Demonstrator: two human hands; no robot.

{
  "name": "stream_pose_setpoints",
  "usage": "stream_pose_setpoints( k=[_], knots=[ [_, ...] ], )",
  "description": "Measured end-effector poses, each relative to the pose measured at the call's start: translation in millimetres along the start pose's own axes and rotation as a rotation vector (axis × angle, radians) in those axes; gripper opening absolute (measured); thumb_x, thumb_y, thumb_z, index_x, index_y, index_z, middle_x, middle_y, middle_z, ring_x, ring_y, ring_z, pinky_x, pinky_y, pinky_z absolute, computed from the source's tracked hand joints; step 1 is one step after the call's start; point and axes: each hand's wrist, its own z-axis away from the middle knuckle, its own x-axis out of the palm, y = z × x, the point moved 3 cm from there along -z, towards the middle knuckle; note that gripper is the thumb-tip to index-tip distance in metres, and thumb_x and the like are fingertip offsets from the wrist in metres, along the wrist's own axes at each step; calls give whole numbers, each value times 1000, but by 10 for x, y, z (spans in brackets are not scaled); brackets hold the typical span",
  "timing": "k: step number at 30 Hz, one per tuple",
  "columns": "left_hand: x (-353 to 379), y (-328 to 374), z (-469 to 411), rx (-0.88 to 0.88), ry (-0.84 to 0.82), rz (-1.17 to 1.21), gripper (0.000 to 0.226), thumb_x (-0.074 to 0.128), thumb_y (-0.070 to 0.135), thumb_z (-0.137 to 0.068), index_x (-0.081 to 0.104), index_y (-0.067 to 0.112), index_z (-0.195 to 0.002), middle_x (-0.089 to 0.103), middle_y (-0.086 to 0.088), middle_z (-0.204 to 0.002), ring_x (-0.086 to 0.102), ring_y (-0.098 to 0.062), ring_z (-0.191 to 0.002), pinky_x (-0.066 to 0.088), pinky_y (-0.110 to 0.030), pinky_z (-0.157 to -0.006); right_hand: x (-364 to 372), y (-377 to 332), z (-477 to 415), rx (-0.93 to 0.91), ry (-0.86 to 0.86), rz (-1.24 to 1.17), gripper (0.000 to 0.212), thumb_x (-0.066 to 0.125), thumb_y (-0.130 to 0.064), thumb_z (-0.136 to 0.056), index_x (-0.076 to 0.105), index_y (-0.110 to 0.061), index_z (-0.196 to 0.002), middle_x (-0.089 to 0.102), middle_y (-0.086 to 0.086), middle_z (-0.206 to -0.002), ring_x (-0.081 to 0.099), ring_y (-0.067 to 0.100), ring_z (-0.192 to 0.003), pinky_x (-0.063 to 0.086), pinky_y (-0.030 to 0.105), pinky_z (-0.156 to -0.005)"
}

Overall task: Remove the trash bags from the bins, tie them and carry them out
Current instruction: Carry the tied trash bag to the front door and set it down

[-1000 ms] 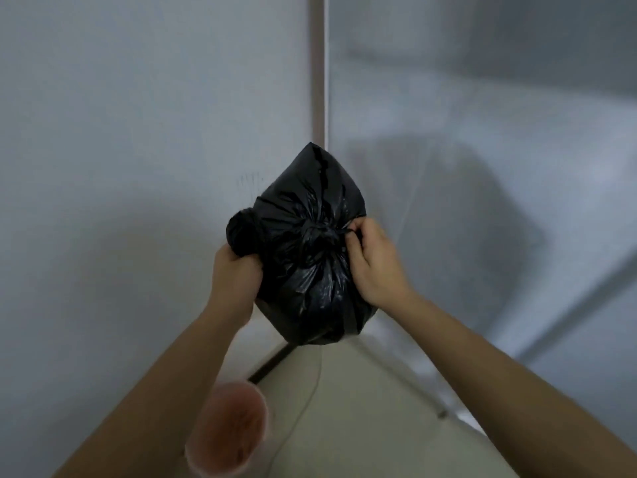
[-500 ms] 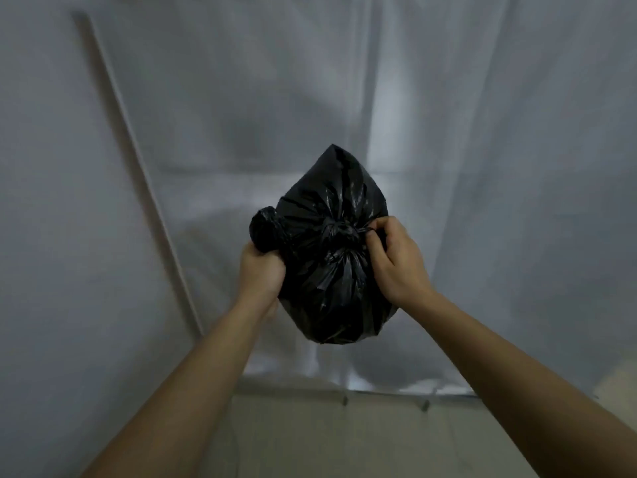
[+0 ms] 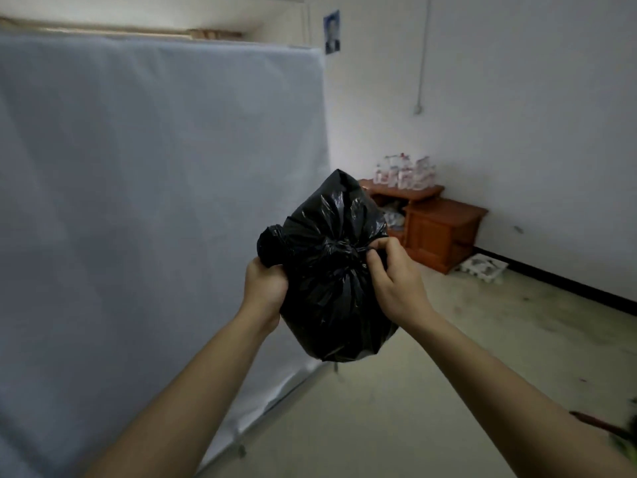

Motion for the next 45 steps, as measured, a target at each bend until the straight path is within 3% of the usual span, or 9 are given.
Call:
stream_pose_setpoints(
  k=[5, 8, 22, 27, 31, 35, 38, 42, 45],
  knots=[
    [1856, -310, -361, -87, -199, 71, 19, 50, 1, -95, 66, 6, -85, 67, -12, -88, 62, -30, -86, 52, -42, -78, -1223, 1158, -358, 110, 114, 138, 5, 49, -26, -102, 52, -23, -102, 58, -11, -91, 55, 8, -88, 38, 27, -74],
    [2788, -401, -562, -91, -294, 79, 20, 51, 3, -97, 66, 10, -87, 69, -8, -90, 64, -24, -86, 54, -38, -77, -1766, 1790, -621, 179, 166, 175, 5, 49, -27, -102, 53, -24, -102, 60, -12, -90, 56, 7, -85, 36, 25, -72],
    [6224, -1237, -2820, -191, -643, 150, 17, 60, 20, -97, 71, 11, -107, 77, -7, -101, 71, -24, -97, 58, -42, -87, -2761, 4558, -2475, 352, 407, 324, 2, 52, -23, -101, 54, -24, -101, 51, -17, -74, 49, -3, -70, 33, 24, -67],
    [7663, -1233, -3322, -177, -891, 114, 16, 55, 9, -96, 70, 8, -93, 75, 0, -82, 69, -17, -82, 53, -27, -69, -3463, 5351, -2978, 451, 539, 376, 2, 53, -23, -101, 54, -24, -102, 52, -17, -77, 48, -3, -70, 34, 20, -67],
    [8895, -1548, -3457, -215, -1073, 70, 29, 54, -2, -89, 69, 2, -113, 75, -9, -101, 70, -23, -95, 55, -34, -79, -4062, 6153, -3135, 561, 637, 428, 3, 53, -25, -101, 55, -25, -101, 56, -15, -79, 51, 0, -68, 35, 15, -64],
    [10173, -1943, -3542, -333, -1194, 87, 34, 48, -7, -87, 66, 4, -114, 74, -14, -105, 70, -30, -99, 56, -41, -86, -4676, 7119, -3245, 650, 702, 450, 3, 53, -28, -101, 55, -28, -99, 58, -13, -82, 51, 3, -68, 36, 19, -63],
    [11100, -2103, -3565, -450, -1345, 165, 27, 43, 16, -96, 68, 9, -105, 68, -10, -103, 68, -25, -92, 52, -37, -80, -5232, 7836, -3387, 709, 755, 444, 7, 52, -31, -100, 56, -26, -102, 58, -13, -84, 52, 7, -71, 35, 24, -64],
    [12284, -2061, -3663, -453, -1483, 162, 70, 33, 71, -94, 64, 18, -129, 70, -1, -124, 64, -21, -118, 47, -42, -102, -5991, 8672, -3780, 787, 797, 368, 12, 51, -34, -100, 58, -25, -103, 60, -8, -83, 57, 13, -73, 46, 33, -70],
    [13107, -1957, -3750, -341, -1537, 86, 60, 50, 66, -90, 62, 24, -131, 70, 3, -126, 64, -15, -119, 47, -35, -101, -6517, 9155, -4128, 793, 830, 326, 11, 54, -34, -99, 59, -25, -102, 65, -2, -86, 62, 19, -79, 52, 39, -77]
  ],
)
